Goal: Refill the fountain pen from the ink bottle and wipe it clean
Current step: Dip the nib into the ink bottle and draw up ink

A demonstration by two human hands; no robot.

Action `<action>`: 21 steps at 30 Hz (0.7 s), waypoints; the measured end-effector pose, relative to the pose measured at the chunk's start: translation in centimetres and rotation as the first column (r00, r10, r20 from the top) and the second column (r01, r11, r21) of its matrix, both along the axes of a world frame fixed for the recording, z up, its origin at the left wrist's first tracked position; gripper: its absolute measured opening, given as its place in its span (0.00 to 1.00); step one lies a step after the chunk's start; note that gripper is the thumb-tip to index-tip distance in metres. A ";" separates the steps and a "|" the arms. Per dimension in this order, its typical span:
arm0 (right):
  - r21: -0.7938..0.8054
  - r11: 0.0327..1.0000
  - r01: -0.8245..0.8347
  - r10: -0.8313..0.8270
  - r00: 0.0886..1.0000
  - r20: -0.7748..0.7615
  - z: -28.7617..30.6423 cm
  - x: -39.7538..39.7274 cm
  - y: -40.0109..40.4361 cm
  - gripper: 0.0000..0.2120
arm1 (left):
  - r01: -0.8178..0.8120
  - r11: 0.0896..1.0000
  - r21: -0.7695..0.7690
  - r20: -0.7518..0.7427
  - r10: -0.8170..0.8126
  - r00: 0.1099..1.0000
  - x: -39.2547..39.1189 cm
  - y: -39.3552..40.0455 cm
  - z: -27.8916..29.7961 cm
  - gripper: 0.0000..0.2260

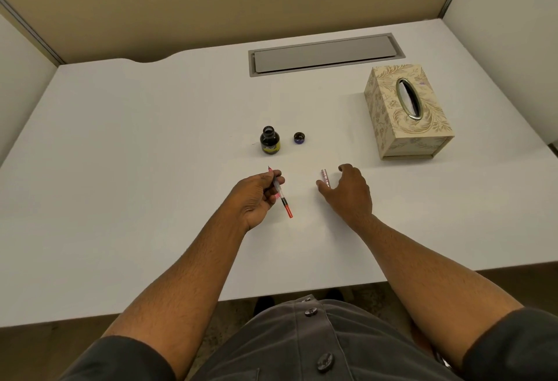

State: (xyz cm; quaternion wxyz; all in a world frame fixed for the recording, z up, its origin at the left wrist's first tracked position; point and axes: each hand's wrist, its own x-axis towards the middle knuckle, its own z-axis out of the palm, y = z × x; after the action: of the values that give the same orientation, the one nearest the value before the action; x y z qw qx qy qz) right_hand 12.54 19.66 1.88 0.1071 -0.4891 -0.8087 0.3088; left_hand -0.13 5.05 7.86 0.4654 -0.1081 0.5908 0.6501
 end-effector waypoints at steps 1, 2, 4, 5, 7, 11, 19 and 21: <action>0.034 0.999 0.018 -0.017 0.999 -0.036 0.1 0.1 -0.4 0.28 | 0.000 1.000 0.004 0.001 0.000 1.000 0.0 0.0 0.1 0.08; 0.068 0.997 0.036 -0.030 0.996 -0.081 0.2 0.1 -0.8 0.26 | 0.000 1.000 0.007 0.001 0.000 1.000 0.0 0.0 0.1 0.08; 0.078 0.996 0.032 -0.018 0.985 -0.172 0.9 0.0 -2.0 0.17 | 0.002 1.000 0.014 -0.006 -0.001 1.000 0.1 -0.1 0.2 0.08; 0.027 1.000 -0.001 0.007 0.979 -0.205 1.6 0.1 -2.5 0.12 | 0.006 1.000 0.019 -0.014 -0.006 1.000 0.1 -0.1 0.2 0.08; -0.227 0.966 -0.127 0.077 0.974 -0.215 3.0 0.4 -3.4 0.12 | 0.021 1.000 0.023 -0.037 -0.020 0.999 0.1 0.0 0.2 0.08; -0.763 0.554 -0.334 0.184 0.943 -0.279 4.9 1.7 -4.9 0.17 | 0.048 0.999 -0.002 -0.083 -0.048 0.995 0.2 0.4 0.1 0.09; -0.839 0.375 -0.395 0.184 0.919 -0.350 4.8 2.6 -5.1 0.12 | 0.079 0.997 -0.012 -0.105 -0.080 0.991 0.6 0.5 -0.1 0.10; -0.835 0.382 -0.397 0.197 0.917 -0.346 4.9 2.6 -5.1 0.12 | 0.091 0.996 -0.008 -0.111 -0.092 0.990 0.7 0.5 -0.2 0.09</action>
State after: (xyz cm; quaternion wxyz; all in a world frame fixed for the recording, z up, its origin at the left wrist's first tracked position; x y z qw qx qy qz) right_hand 15.12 14.58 6.81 -0.1475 -0.2855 -0.5830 0.7462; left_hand 0.56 5.51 7.66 0.4611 -0.0453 0.6211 0.6321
